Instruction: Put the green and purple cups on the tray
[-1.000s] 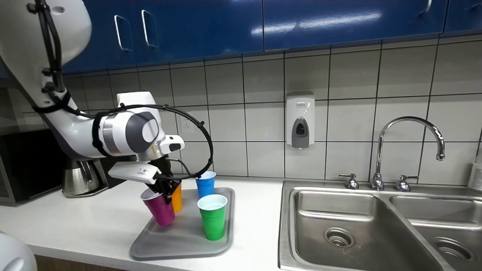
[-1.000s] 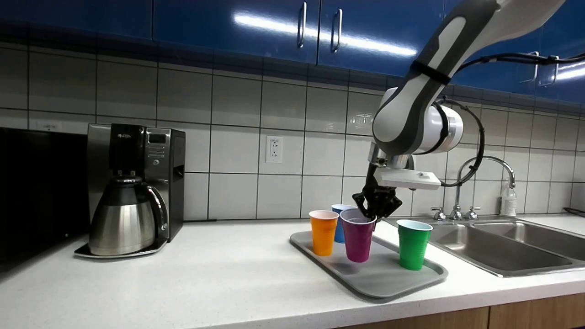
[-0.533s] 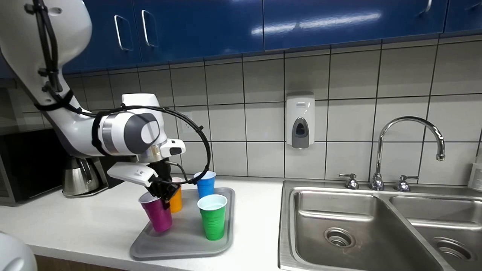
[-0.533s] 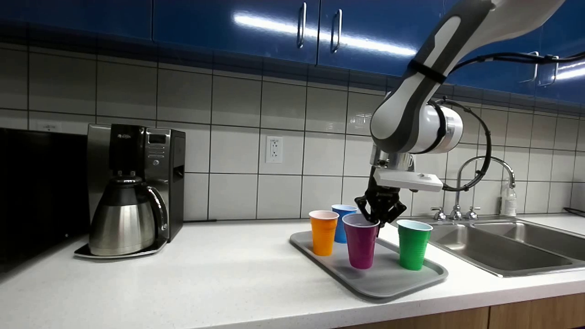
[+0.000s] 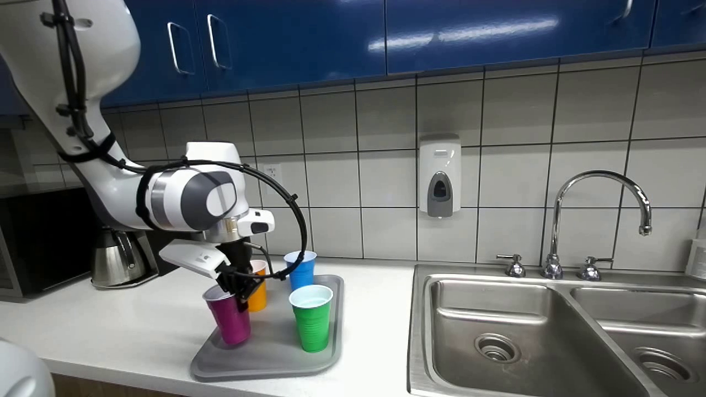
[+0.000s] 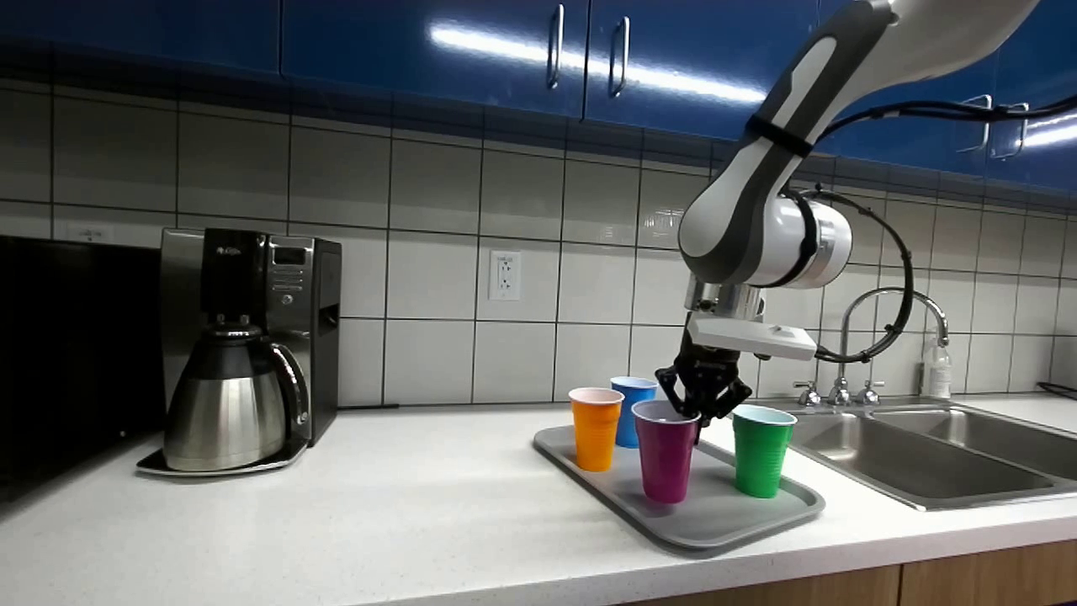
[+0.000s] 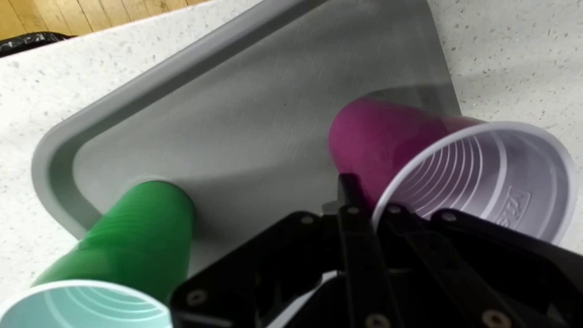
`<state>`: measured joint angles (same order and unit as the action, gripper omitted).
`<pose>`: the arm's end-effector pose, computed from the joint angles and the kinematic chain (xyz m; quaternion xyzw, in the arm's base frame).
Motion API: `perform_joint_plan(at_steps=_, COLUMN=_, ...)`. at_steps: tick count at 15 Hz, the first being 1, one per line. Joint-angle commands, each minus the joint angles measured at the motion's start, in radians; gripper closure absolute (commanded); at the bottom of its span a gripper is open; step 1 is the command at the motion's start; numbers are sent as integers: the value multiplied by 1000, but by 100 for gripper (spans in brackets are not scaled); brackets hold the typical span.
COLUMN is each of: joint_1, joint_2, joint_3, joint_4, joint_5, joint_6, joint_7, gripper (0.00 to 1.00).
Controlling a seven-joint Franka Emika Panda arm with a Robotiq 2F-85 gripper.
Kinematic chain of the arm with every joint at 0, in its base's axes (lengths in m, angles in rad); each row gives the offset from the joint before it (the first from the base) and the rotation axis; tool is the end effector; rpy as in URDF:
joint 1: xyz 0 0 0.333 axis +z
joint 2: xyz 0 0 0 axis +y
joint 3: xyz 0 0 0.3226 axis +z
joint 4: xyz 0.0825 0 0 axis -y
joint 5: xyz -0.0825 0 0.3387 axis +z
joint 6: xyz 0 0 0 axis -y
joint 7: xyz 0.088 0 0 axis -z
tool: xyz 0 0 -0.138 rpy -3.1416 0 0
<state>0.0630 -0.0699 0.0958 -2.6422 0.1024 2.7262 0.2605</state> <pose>0.4150 0.0635 0.2967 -0.9922 0.0955 -0.0707 0.0364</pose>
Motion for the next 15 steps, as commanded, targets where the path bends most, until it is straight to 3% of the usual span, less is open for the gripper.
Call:
perform_joint_plan(at_steps=1, joint_1=12, joint_2=10, joint_3=-9, joint_4=11, joint_5=60, joint_6=-9, joint_7=-53, gripper=99)
perform_joint_plan(at_steps=10, joint_1=13, joint_2=21, joint_3=-10, joint_4=4, joint_5=106, joint_6=-6, joint_7=-113, gripper=99)
perform_joint_plan(at_steps=11, joint_1=12, joint_2=21, joint_3=-10, joint_4=5, joint_5=105, joint_6=-13, joint_7=-115, gripper=79)
perform_joint_plan(at_steps=15, joint_1=12, joint_2=19, joint_3=-10, joint_4=5, joint_5=95, joint_6=-15, joint_7=-116, gripper=50)
